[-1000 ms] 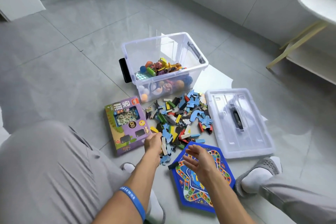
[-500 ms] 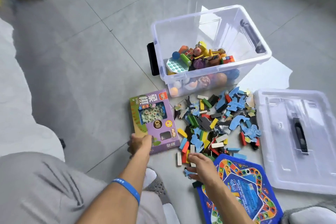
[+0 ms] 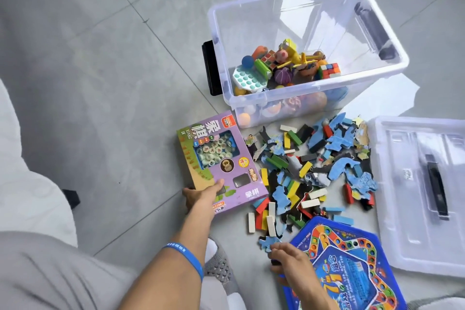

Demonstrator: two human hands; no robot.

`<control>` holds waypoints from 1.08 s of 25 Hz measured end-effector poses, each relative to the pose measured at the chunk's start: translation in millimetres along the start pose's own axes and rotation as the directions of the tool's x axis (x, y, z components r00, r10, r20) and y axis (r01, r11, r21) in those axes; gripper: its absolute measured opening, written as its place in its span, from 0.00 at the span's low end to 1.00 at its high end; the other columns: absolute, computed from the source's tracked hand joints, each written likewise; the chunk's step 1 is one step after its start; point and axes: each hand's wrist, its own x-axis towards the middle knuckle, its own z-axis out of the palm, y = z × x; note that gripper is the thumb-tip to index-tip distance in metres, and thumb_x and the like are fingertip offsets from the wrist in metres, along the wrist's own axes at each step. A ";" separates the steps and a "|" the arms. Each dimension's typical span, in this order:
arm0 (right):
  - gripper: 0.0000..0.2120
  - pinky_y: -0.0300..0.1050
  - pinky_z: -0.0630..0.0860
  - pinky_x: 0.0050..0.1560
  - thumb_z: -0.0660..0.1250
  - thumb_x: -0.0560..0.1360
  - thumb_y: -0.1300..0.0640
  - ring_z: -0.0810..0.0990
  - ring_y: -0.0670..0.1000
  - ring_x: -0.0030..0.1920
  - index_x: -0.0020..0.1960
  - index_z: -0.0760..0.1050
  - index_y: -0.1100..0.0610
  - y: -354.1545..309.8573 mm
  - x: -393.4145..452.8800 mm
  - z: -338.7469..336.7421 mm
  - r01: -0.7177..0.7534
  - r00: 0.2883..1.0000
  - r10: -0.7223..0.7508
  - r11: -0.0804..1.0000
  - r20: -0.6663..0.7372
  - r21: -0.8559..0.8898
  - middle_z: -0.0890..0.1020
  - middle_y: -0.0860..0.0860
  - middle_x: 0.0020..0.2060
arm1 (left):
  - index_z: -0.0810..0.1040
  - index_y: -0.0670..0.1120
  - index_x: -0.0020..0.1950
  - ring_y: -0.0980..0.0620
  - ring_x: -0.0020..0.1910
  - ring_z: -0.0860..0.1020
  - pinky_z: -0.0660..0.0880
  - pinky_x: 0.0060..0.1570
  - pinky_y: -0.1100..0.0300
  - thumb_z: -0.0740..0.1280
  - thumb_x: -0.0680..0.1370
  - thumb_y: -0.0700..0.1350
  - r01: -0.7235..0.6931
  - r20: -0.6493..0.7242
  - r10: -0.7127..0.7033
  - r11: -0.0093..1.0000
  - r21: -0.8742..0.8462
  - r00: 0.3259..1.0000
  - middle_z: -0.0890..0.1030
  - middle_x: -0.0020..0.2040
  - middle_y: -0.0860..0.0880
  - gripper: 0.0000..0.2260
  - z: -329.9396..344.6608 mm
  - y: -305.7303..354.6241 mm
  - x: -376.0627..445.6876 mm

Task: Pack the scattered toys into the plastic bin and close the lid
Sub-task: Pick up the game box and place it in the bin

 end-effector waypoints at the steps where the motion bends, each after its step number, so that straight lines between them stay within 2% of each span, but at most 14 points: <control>1: 0.06 0.41 0.70 0.34 0.64 0.79 0.63 0.75 0.52 0.38 0.49 0.80 0.58 0.2 -2.7 0.3 -0.007 1.000 0.007 1.000 0.008 0.015 0.80 0.55 0.43 | 0.71 0.42 0.58 0.42 0.55 0.79 0.76 0.57 0.45 0.84 0.56 0.52 0.014 0.044 -0.013 0.999 -0.033 0.999 0.81 0.57 0.42 0.37 0.6 -1.1 -4.9; 5: 0.07 0.41 0.67 0.33 0.63 0.79 0.65 0.73 0.52 0.34 0.53 0.78 0.62 -0.8 -18.1 -0.2 -0.007 1.000 0.005 0.997 0.026 0.079 0.79 0.57 0.43 | 0.75 0.43 0.50 0.45 0.47 0.80 0.79 0.50 0.51 0.79 0.63 0.59 -0.026 0.078 0.034 0.996 -0.090 0.996 0.82 0.53 0.42 0.27 -2.9 -1.4 -48.1; 7: 0.09 0.42 0.65 0.33 0.64 0.78 0.65 0.72 0.53 0.32 0.57 0.77 0.64 -8.6 -30.9 2.4 0.037 0.999 -0.042 0.982 0.025 0.184 0.80 0.58 0.43 | 0.75 0.42 0.47 0.46 0.43 0.80 0.78 0.42 0.55 0.77 0.67 0.60 -0.028 0.095 0.046 0.984 -0.174 0.994 0.82 0.51 0.42 0.24 -8.4 -3.4 -82.5; 10: 0.14 0.45 0.74 0.34 0.70 0.77 0.56 0.79 0.56 0.38 0.61 0.73 0.56 -32.8 -58.6 5.6 0.164 0.983 -0.181 0.926 0.016 0.339 0.82 0.56 0.50 | 0.80 0.41 0.46 0.46 0.37 0.83 0.77 0.30 0.57 0.75 0.69 0.59 0.100 0.246 -0.017 0.939 -0.329 0.969 0.84 0.44 0.42 0.22 -13.6 -21.7 -150.3; 12: 0.15 0.49 0.81 0.42 0.73 0.74 0.51 0.83 0.54 0.44 0.58 0.74 0.52 -48.9 -78.1 2.6 0.293 0.954 -0.294 0.889 -0.051 0.352 0.84 0.53 0.51 | 0.81 0.42 0.51 0.43 0.39 0.84 0.80 0.34 0.52 0.74 0.70 0.58 0.186 0.399 -0.015 0.900 -0.394 0.917 0.85 0.45 0.42 0.20 -12.4 -35.4 -201.2; 14: 0.13 0.51 0.82 0.46 0.74 0.73 0.56 0.84 0.51 0.44 0.56 0.77 0.55 -56.5 -95.3 -7.9 0.471 0.877 -0.397 0.818 -0.270 0.328 0.86 0.52 0.47 | 0.80 0.43 0.56 0.42 0.40 0.84 0.79 0.33 0.54 0.74 0.72 0.54 0.240 0.511 0.033 0.855 -0.460 0.859 0.85 0.48 0.41 0.19 -10.9 -39.8 -247.5; 15: 0.12 0.49 0.82 0.44 0.73 0.73 0.59 0.85 0.51 0.43 0.55 0.77 0.57 -58.6 -105.7 -17.7 0.556 0.821 -0.444 0.768 -0.359 0.319 0.86 0.52 0.46 | 0.80 0.42 0.57 0.42 0.39 0.83 0.78 0.30 0.57 0.74 0.72 0.52 0.257 0.561 0.068 0.839 -0.480 0.825 0.85 0.49 0.40 0.19 -13.3 -35.4 -267.6; 17: 0.08 0.44 0.79 0.36 0.71 0.75 0.61 0.85 0.50 0.39 0.54 0.78 0.58 -67.1 -129.2 -43.3 0.670 0.734 -0.531 0.670 -0.423 0.320 0.87 0.52 0.43 | 0.82 0.41 0.54 0.45 0.34 0.81 0.74 0.27 0.60 0.73 0.72 0.54 0.263 0.662 0.132 0.847 -0.461 0.738 0.84 0.47 0.40 0.18 -27.8 -15.3 -294.8; 19: 0.06 0.40 0.76 0.30 0.70 0.76 0.61 0.84 0.48 0.34 0.53 0.78 0.58 -84.2 -154.5 -79.1 0.737 0.666 -0.595 0.618 -0.449 0.275 0.86 0.52 0.40 | 0.83 0.42 0.46 0.48 0.34 0.80 0.75 0.31 0.59 0.72 0.71 0.56 0.261 0.717 0.184 0.848 -0.462 0.672 0.83 0.41 0.43 0.16 -52.5 13.4 -302.1; 21: 0.08 0.44 0.80 0.32 0.69 0.76 0.62 0.85 0.50 0.36 0.56 0.78 0.59 -102.0 -180.6 -120.9 0.789 0.608 -0.682 0.574 -0.406 0.218 0.87 0.53 0.42 | 0.79 0.44 0.48 0.49 0.42 0.78 0.74 0.42 0.55 0.71 0.72 0.55 0.157 0.688 0.232 0.878 -0.453 0.688 0.81 0.45 0.44 0.15 -77.4 50.5 -295.7; 23: 0.13 0.56 0.83 0.45 0.70 0.76 0.61 0.86 0.57 0.47 0.60 0.78 0.57 -109.9 -203.4 -158.9 0.836 0.546 -0.806 0.506 -0.230 0.212 0.86 0.56 0.51 | 0.78 0.46 0.53 0.48 0.49 0.77 0.70 0.50 0.51 0.70 0.73 0.58 -0.122 0.604 0.286 0.947 -0.298 0.744 0.81 0.50 0.45 0.17 -96.1 87.1 -286.2; 24: 0.15 0.59 0.82 0.49 0.70 0.75 0.60 0.85 0.60 0.51 0.61 0.78 0.56 -109.4 -212.6 -175.3 0.835 0.529 -0.839 0.488 -0.127 0.253 0.85 0.57 0.55 | 0.79 0.46 0.55 0.48 0.51 0.78 0.70 0.52 0.50 0.70 0.72 0.59 -0.259 0.601 0.331 0.944 -0.205 0.727 0.82 0.52 0.46 0.20 -100.9 101.9 -284.0; 25: 0.16 0.60 0.82 0.49 0.72 0.74 0.58 0.84 0.62 0.53 0.62 0.78 0.55 -107.0 -220.7 -187.8 0.820 0.521 -0.853 0.490 -0.031 0.297 0.83 0.59 0.57 | 0.79 0.46 0.58 0.47 0.51 0.80 0.73 0.53 0.50 0.71 0.72 0.60 -0.355 0.658 0.367 0.921 -0.159 0.658 0.83 0.53 0.45 0.22 -103.6 112.7 -283.3; 27: 0.20 0.58 0.82 0.47 0.74 0.73 0.54 0.83 0.62 0.55 0.64 0.78 0.54 -102.8 -227.3 -201.6 0.794 0.526 -0.846 0.525 0.087 0.307 0.83 0.59 0.59 | 0.79 0.44 0.62 0.42 0.51 0.83 0.80 0.49 0.48 0.72 0.71 0.57 -0.375 0.807 0.343 0.912 -0.164 0.481 0.84 0.55 0.42 0.24 -102.5 117.3 -284.8</control>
